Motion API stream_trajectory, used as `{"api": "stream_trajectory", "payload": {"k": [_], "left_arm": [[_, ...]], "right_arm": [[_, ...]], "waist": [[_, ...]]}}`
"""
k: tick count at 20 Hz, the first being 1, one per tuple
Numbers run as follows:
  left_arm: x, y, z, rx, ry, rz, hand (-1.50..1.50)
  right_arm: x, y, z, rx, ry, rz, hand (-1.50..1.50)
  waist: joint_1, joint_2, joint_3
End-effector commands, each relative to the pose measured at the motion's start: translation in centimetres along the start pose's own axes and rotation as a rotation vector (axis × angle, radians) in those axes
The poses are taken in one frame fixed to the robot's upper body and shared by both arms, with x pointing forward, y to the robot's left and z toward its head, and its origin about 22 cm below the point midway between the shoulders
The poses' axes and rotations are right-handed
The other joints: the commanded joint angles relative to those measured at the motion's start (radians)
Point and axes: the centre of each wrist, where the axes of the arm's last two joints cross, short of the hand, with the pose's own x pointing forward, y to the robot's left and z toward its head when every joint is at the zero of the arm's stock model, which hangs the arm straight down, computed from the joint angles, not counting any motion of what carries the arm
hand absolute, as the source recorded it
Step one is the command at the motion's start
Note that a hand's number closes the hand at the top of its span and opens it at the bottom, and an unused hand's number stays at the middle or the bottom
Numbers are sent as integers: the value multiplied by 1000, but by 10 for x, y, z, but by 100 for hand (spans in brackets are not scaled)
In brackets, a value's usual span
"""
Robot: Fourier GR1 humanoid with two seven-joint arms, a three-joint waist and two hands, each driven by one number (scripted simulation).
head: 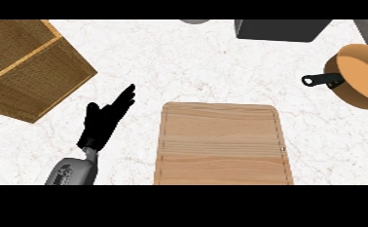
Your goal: Pick the can from the cutting board and place it in the pot
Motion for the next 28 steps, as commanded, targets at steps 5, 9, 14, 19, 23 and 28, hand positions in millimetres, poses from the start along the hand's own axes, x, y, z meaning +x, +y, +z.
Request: {"api": "stream_trajectory", "payload": {"k": [5, 9, 14, 19, 23, 28], "left_arm": [[6, -7, -1, -24, -4, -10, 0], [8, -18, -12, -27, -18, -4, 0], [2, 5, -2, -22, -19, -14, 0], [9, 4, -6, -14, -2, -13, 0], [-6, 3, -1, 7, 19, 12, 0], [-5, 7, 1, 27, -7, 17, 0]], "right_arm": [[10, 31, -21, 57, 113, 392, 150], [24, 56, -31, 290, 219, 383, 150], [26, 82, -41, 457, 422, 376, -150], [42, 100, -44, 362, 261, 153, -150], [81, 86, -48, 130, 134, -137, -150], [73, 52, -58, -114, 147, -459, -150]], "waist": [[32, 7, 0], [15, 7, 0], [28, 11, 2], [-5, 6, 5], [-18, -2, 4], [-26, -1, 5]]}}
